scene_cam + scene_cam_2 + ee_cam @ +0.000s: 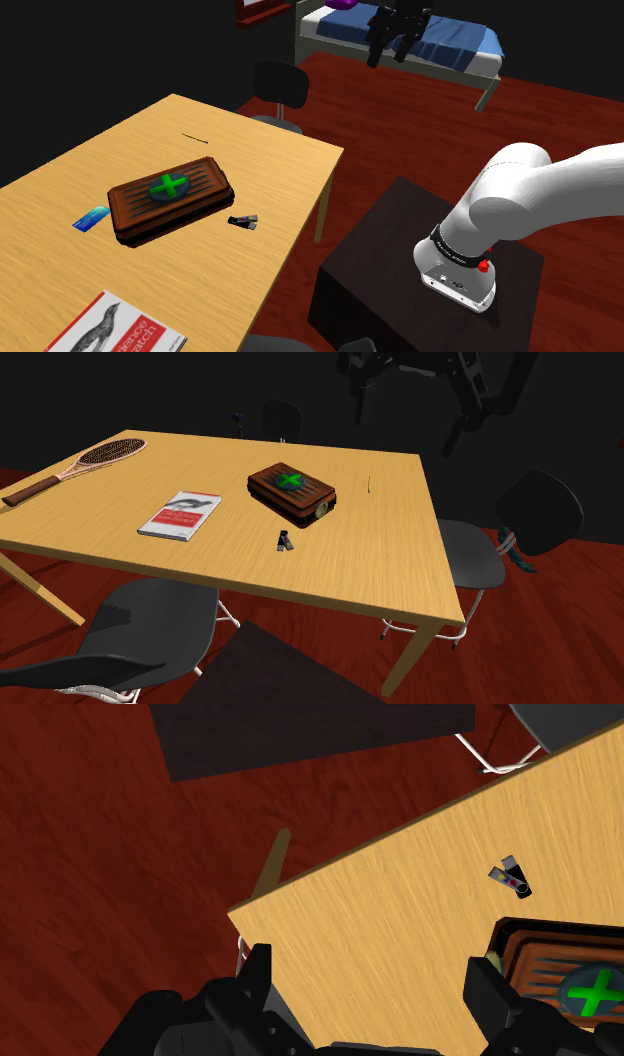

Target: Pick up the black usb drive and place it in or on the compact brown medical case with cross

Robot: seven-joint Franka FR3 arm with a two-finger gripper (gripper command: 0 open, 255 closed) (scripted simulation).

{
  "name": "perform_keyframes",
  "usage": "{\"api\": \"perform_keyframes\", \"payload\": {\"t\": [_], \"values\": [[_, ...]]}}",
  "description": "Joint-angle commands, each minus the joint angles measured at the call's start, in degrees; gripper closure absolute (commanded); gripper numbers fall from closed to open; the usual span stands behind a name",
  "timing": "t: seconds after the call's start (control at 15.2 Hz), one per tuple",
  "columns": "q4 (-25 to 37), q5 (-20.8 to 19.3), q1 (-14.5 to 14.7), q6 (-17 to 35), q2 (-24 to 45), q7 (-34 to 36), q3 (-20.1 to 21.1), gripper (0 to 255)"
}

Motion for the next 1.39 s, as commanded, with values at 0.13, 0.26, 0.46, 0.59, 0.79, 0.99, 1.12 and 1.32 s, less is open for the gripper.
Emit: {"api": "perform_keyframes", "payload": {"t": [0.13,0.26,0.46,0.59,0.79,0.99,1.12,1.32], "values": [[-2.26,0.73,0.55,3.09,1.07,1.14,1.49,0],[-4.28,1.45,1.11,6.23,2.44,2.26,3.00,0],[-6.81,2.47,1.99,11.03,5.05,3.95,5.28,0],[-8.16,3.07,2.57,14.28,7.18,5.08,6.81,0],[-9.66,3.83,3.39,19.20,10.95,6.82,9.13,0],[-10.53,4.33,4.07,24.12,15.36,8.63,11.49,0],[-10.74,4.43,4.46,27.37,18.65,9.93,13.05,0],[-10.51,4.14,4.87,32.14,24.05,12.06,15.39,0]]}}
